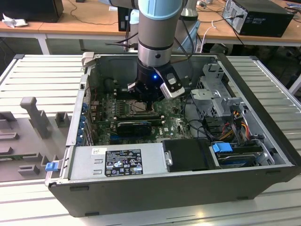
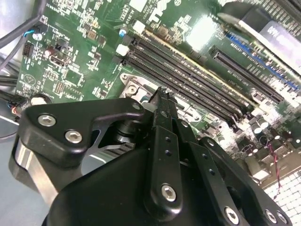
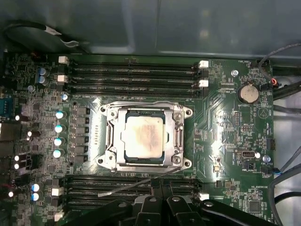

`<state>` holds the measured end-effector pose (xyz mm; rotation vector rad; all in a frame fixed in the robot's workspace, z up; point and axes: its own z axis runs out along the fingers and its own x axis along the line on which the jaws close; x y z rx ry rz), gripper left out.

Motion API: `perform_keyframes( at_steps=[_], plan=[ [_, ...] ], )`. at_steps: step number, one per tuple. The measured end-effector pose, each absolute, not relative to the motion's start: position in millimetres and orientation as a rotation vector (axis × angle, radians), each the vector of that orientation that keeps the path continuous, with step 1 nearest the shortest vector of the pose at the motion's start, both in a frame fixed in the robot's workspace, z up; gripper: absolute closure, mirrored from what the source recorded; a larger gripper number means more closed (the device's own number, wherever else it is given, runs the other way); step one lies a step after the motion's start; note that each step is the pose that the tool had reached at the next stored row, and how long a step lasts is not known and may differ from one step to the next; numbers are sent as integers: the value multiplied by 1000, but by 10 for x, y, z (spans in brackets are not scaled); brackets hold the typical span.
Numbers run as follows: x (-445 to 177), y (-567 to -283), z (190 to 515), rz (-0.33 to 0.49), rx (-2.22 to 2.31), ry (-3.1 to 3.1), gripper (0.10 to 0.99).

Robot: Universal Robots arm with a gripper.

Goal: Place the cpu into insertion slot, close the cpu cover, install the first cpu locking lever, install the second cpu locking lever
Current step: 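Install the second cpu locking lever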

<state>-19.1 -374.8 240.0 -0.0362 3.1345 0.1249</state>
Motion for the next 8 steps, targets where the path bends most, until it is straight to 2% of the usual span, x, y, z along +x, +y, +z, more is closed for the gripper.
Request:
perform_keyframes(
  at_steps=[3,5,8],
  plan=[
    [-191,-3783,2399,142,-36,3144,980],
    [-293,-3822,2369,230,-55,3140,980],
    [-330,-3828,2352,231,-62,3140,980]
  ],
)
